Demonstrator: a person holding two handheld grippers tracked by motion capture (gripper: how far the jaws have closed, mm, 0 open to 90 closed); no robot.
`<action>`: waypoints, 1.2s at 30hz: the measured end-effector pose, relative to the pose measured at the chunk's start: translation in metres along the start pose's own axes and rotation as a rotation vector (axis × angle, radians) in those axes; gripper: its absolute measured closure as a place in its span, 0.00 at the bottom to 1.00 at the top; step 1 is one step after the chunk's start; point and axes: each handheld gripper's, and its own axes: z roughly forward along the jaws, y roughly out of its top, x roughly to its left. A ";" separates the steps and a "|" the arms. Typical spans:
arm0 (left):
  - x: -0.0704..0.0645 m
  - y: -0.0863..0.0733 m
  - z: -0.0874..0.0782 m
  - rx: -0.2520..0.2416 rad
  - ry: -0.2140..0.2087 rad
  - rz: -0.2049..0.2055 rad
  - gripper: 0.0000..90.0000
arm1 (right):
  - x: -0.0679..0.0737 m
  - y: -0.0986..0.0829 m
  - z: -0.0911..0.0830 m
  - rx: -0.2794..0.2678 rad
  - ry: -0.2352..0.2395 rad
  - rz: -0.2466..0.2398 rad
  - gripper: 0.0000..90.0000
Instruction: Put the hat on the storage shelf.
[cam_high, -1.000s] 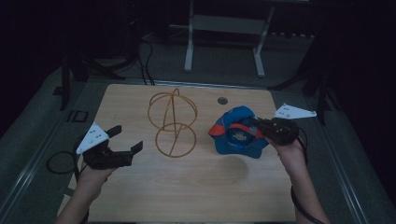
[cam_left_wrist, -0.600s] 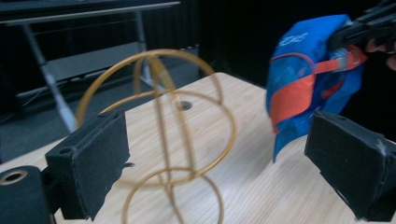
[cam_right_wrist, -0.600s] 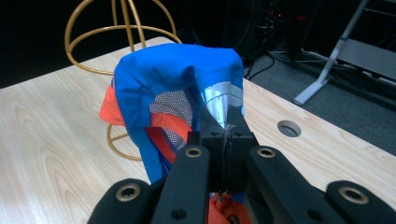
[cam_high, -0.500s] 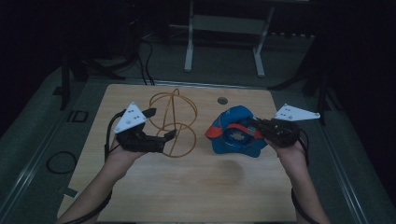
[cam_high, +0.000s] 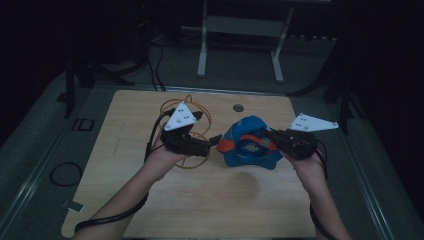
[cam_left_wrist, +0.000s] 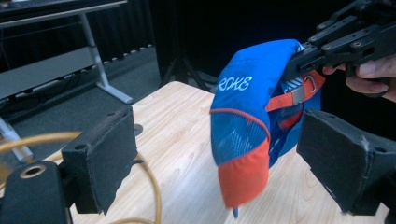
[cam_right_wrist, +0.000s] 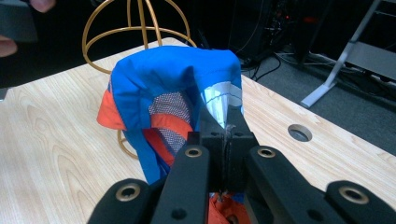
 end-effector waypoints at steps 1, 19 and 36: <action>-0.005 0.003 0.010 0.007 -0.013 0.011 0.15 | 0.001 0.000 0.001 0.001 0.003 -0.004 0.99; -0.024 0.012 0.078 0.125 -0.019 0.056 0.24 | 0.009 0.002 0.002 0.014 0.022 -0.037 0.99; -0.030 0.027 0.097 0.193 -0.006 0.089 0.81 | 0.012 0.008 0.000 -0.001 0.028 -0.044 0.99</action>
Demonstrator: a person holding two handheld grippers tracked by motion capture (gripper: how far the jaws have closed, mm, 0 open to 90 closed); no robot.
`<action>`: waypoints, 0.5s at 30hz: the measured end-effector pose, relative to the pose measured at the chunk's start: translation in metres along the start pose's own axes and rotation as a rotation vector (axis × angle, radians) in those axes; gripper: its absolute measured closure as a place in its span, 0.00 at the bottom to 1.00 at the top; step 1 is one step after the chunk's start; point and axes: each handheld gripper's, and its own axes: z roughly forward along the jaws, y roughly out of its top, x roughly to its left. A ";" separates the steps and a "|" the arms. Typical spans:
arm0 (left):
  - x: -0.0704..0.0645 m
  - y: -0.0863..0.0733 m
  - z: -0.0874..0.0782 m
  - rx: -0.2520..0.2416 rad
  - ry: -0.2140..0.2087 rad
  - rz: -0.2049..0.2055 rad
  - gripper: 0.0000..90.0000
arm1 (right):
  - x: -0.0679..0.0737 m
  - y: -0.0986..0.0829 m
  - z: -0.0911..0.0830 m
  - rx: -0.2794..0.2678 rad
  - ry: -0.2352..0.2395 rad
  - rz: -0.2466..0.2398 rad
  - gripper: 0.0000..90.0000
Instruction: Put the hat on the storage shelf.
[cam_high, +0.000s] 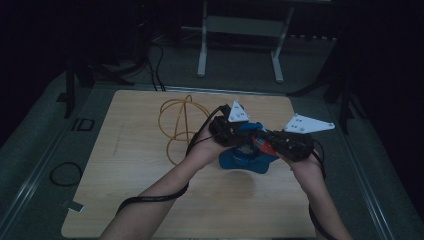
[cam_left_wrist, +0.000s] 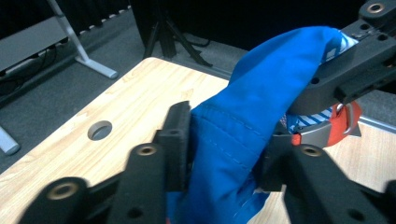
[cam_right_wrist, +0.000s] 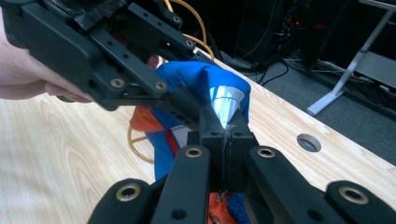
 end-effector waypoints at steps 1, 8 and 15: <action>-0.001 0.002 0.002 0.005 0.006 0.000 0.81 | 0.000 0.000 0.000 -0.001 0.002 0.000 0.99; -0.005 0.006 0.006 -0.014 0.037 0.003 0.99 | 0.000 -0.003 -0.002 -0.003 0.008 0.009 0.99; -0.006 0.009 0.000 -0.062 0.066 0.016 0.99 | 0.002 -0.006 -0.005 -0.022 0.008 0.017 0.99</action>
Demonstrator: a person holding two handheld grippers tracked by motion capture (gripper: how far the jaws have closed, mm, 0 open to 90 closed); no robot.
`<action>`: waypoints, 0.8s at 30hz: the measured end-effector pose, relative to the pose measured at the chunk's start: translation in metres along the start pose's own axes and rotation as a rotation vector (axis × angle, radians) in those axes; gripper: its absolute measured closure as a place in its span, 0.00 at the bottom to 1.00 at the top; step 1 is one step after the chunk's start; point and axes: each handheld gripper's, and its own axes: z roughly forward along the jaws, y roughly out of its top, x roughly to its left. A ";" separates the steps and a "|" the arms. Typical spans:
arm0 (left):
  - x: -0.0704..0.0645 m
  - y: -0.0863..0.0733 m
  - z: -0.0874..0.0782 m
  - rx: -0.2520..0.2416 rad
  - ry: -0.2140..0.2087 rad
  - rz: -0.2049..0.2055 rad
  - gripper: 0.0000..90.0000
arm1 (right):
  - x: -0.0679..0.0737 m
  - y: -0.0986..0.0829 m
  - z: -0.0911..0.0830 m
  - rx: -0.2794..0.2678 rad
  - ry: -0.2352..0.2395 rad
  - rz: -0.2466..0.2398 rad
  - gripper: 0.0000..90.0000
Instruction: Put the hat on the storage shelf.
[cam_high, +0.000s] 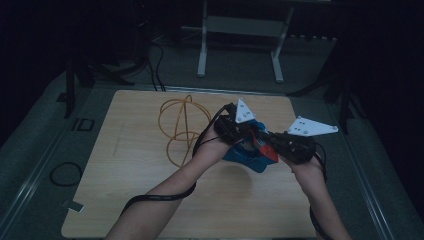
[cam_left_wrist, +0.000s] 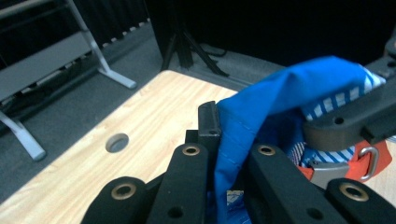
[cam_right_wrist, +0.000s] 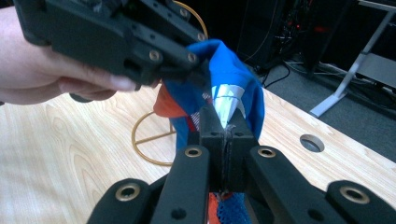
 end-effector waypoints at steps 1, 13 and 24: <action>0.000 0.001 -0.002 -0.006 -0.001 0.007 0.99 | 0.001 0.000 -0.001 -0.004 0.003 -0.003 0.99; 0.006 0.006 -0.025 -0.119 0.017 0.048 0.99 | 0.011 0.001 -0.025 -0.084 0.040 -0.009 0.75; 0.026 -0.013 -0.044 -0.238 -0.137 0.117 0.99 | 0.004 -0.015 -0.050 -0.140 0.032 0.008 0.48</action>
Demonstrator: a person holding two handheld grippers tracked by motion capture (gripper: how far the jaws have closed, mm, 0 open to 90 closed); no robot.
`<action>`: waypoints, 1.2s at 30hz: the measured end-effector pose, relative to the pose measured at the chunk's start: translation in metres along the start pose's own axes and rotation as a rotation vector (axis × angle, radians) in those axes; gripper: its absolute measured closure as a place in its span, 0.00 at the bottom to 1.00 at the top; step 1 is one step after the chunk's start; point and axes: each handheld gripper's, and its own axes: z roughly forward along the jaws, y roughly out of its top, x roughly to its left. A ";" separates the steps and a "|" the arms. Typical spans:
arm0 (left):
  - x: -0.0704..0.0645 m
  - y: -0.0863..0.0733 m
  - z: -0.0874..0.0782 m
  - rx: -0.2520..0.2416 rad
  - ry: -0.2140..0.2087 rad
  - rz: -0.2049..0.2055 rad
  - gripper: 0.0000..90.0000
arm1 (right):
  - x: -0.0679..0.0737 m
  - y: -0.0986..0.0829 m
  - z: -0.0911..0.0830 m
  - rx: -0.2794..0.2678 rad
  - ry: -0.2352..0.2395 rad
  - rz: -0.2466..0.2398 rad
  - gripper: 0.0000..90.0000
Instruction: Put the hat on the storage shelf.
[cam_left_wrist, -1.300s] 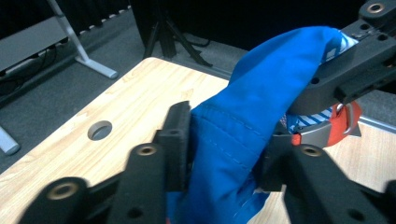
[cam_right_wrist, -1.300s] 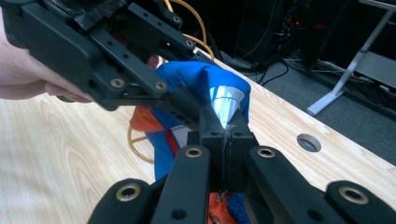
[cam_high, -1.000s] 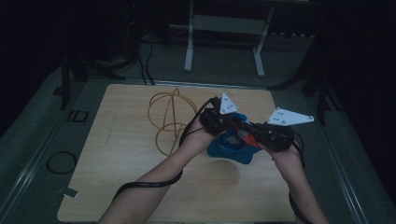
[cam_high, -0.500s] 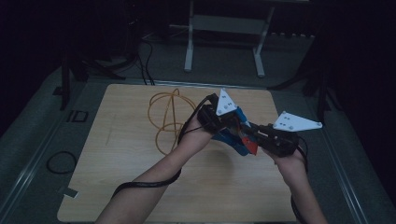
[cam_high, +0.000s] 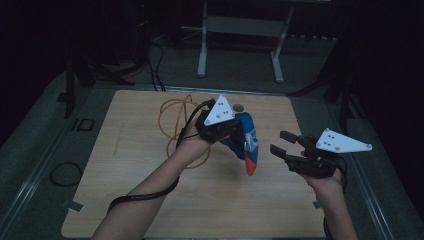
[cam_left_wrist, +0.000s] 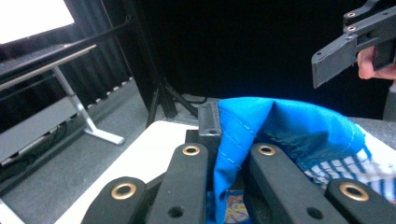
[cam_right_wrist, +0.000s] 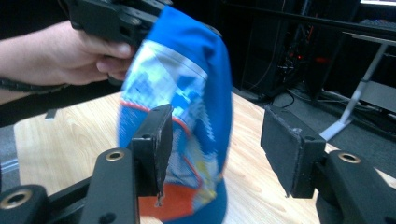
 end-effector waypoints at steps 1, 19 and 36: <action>0.001 -0.002 -0.002 -0.012 -0.018 0.006 0.99 | 0.000 -0.002 0.000 0.007 -0.002 -0.003 0.48; 0.002 -0.008 -0.017 -0.229 -0.420 0.062 0.99 | 0.013 -0.020 0.008 0.005 0.118 -0.026 0.55; -0.006 -0.002 -0.004 -0.286 -0.513 0.084 0.99 | 0.026 -0.024 0.017 -0.030 0.162 -0.048 0.86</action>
